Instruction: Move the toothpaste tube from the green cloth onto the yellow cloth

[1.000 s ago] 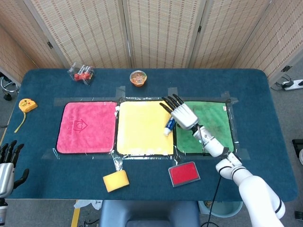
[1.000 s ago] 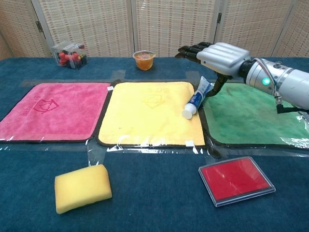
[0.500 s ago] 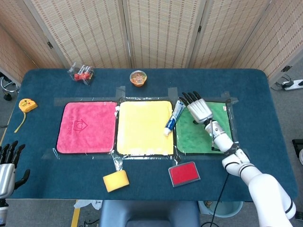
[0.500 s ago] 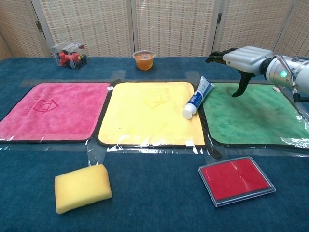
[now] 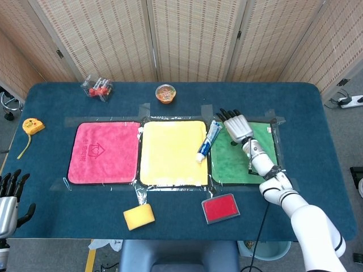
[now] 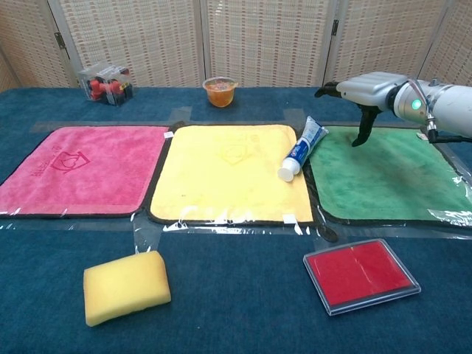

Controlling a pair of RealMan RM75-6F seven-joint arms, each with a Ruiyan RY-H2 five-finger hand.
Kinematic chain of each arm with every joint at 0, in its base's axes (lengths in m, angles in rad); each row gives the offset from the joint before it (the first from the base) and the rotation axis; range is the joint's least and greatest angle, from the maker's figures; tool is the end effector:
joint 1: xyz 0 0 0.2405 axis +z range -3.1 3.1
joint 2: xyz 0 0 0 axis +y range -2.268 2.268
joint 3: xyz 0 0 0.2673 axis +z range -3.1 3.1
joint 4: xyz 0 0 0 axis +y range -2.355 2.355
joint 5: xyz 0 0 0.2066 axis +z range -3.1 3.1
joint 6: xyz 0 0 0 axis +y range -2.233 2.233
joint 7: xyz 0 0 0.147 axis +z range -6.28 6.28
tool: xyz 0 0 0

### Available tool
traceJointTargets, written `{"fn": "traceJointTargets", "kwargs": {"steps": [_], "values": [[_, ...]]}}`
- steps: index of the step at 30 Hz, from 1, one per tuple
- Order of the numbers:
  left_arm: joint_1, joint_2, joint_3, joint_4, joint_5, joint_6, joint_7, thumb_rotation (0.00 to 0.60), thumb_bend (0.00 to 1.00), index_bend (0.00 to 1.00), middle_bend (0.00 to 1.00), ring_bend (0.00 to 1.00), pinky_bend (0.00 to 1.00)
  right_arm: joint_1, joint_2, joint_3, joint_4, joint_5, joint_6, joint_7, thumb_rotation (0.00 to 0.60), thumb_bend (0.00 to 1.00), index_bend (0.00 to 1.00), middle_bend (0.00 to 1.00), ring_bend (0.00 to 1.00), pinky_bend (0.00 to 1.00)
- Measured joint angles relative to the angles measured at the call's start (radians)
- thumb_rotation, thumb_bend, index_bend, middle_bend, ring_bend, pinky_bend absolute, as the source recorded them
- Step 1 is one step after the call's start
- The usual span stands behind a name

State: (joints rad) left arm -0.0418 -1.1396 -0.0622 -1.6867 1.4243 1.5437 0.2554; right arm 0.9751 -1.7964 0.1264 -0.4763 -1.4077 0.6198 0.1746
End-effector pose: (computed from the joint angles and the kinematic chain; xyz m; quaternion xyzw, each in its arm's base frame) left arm -0.3177 0.1717 0.1673 -0.5812 -0.3529 -0.3291 0.6553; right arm -0.2089 -0.4881 -0.0079 0.7772 -0.2941 0.2566 0.4937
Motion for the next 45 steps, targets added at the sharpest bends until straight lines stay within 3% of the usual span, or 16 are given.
{"fn": "traceJointTargets", "kwargs": {"steps": [13,20,34,45], "values": [[0.006,0.002,0.001,0.004,-0.001,0.004,-0.008,0.6,0.38,0.15,0.08,0.07,0.0,0.052,-0.051,0.031,0.058,0.046,-0.106,-0.043,0.6,0.05,0.09,0.09,0.19,0.13],[0.008,0.002,0.002,0.005,-0.002,0.004,-0.011,0.6,0.38,0.15,0.08,0.07,0.0,0.068,-0.07,0.039,0.073,0.057,-0.135,-0.046,0.6,0.11,0.1,0.11,0.2,0.13],[0.013,0.006,0.003,0.003,-0.005,0.004,-0.012,0.6,0.38,0.16,0.08,0.07,0.0,0.095,-0.103,0.064,0.133,0.08,-0.175,-0.017,0.6,0.13,0.1,0.11,0.21,0.13],[0.018,0.008,0.004,0.002,-0.005,0.007,-0.015,0.6,0.38,0.16,0.08,0.07,0.0,0.128,-0.146,0.079,0.168,0.092,-0.222,0.007,0.6,0.24,0.1,0.12,0.22,0.13]]}}
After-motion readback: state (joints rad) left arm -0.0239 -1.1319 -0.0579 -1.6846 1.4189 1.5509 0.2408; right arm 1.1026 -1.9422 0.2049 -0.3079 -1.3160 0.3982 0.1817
